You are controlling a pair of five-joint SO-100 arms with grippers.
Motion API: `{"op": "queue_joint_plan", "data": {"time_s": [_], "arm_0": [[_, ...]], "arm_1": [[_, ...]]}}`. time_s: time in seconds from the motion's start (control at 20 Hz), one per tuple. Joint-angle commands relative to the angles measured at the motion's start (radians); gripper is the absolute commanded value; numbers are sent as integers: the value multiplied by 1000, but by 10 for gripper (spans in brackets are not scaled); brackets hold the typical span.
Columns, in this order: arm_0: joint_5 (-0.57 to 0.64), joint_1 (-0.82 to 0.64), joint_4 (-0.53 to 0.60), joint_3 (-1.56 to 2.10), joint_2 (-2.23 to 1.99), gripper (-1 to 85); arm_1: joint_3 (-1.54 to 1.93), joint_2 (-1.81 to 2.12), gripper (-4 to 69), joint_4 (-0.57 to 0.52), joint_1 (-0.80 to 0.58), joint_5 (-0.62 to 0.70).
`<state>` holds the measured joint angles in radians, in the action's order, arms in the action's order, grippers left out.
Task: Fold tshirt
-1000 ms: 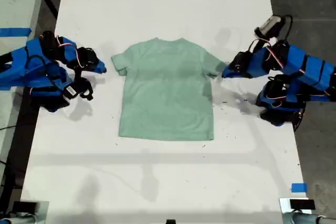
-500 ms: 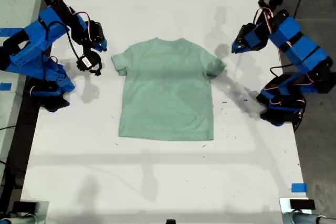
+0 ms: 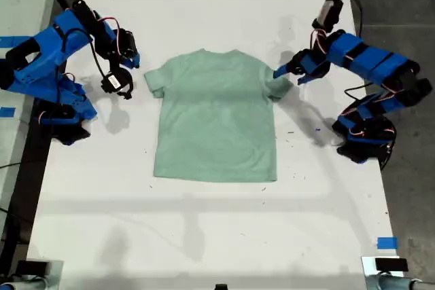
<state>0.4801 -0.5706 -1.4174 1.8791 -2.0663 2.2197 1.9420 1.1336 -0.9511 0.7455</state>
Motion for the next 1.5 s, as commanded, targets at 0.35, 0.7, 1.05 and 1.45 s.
{"op": "queue_joint_plan", "data": {"time_s": [0.35,0.7,1.05,1.45], "arm_0": [[2,20,31,8,-3,0],[-8,35,31,29,-6,0],[-11,41,43,37,-6,0],[-29,64,44,35,-6,0]], "arm_1": [[-44,-302,25,-190,-17,31],[-184,-210,-9,58,28,69],[-552,-144,-10,124,267,-126],[-973,-801,-10,-176,387,-225]]}}
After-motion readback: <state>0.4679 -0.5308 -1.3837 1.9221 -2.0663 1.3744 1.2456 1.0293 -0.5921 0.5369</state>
